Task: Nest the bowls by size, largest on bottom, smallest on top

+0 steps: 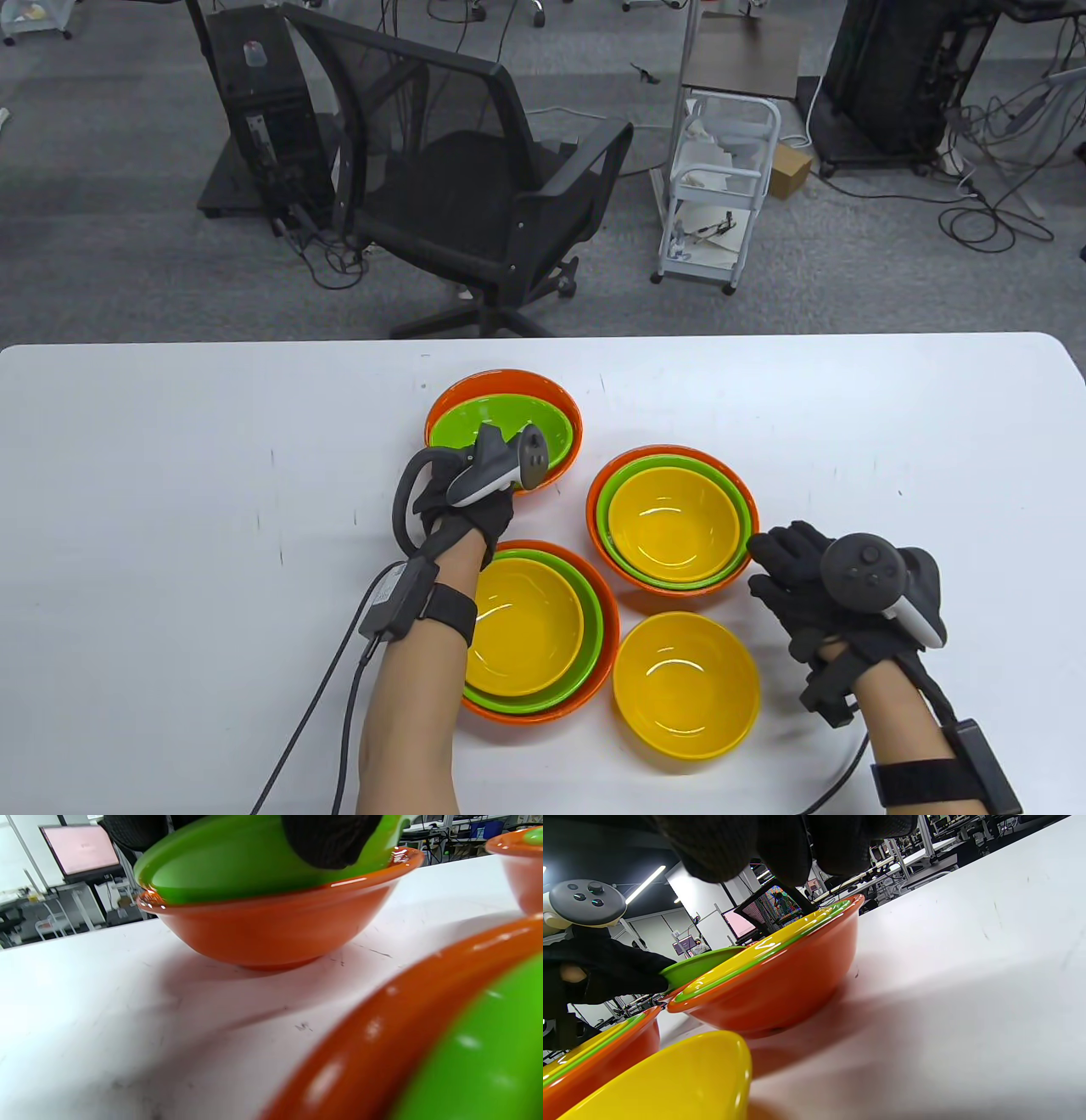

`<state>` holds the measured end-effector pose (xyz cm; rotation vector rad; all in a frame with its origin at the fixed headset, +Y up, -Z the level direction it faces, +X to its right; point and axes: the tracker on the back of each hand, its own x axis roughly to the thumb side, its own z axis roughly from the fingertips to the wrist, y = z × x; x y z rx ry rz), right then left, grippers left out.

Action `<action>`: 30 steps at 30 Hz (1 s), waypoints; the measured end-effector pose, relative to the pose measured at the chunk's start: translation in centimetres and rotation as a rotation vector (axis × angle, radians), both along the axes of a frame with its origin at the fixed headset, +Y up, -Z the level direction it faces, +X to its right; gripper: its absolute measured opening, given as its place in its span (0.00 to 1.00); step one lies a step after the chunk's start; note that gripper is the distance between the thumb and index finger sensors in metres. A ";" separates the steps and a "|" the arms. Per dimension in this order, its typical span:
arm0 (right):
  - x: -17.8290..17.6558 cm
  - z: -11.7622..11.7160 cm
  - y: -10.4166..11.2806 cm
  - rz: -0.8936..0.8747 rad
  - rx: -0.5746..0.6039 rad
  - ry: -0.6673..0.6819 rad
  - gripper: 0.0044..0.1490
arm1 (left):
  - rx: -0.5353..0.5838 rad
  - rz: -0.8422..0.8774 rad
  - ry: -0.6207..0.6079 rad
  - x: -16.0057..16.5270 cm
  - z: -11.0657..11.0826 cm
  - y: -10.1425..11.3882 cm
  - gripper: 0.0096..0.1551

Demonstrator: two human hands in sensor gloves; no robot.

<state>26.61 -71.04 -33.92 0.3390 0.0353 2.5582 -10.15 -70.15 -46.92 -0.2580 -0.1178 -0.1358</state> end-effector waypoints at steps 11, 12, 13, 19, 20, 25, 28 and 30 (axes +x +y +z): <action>-0.3 0.0 -0.1 0.012 -0.015 0.009 0.38 | -0.109 0.082 0.006 0.5 -0.1 -0.1 0.33; -0.3 0.0 -0.1 0.014 -0.015 0.011 0.38 | -0.104 0.091 0.004 0.5 0.0 0.0 0.33; -0.4 0.0 -0.1 0.017 -0.014 0.014 0.38 | -0.097 0.094 -0.001 0.4 0.1 0.1 0.33; -0.7 0.0 -0.1 0.025 -0.017 0.023 0.38 | -0.048 0.119 -0.044 -0.3 1.2 1.2 0.33; -0.8 0.0 -0.1 0.026 -0.018 0.025 0.38 | -0.037 0.138 -0.052 -0.6 1.6 1.6 0.33; -1.0 0.1 0.2 0.017 -0.016 0.034 0.38 | -0.001 0.180 -0.085 -1.7 3.9 2.5 0.35; -1.1 0.2 0.5 0.000 -0.006 0.036 0.38 | -0.002 0.178 -0.110 -2.7 6.1 2.7 0.36; -1.2 0.4 0.6 -0.004 -0.001 0.037 0.39 | 0.000 0.183 -0.117 -3.4 7.4 2.8 0.36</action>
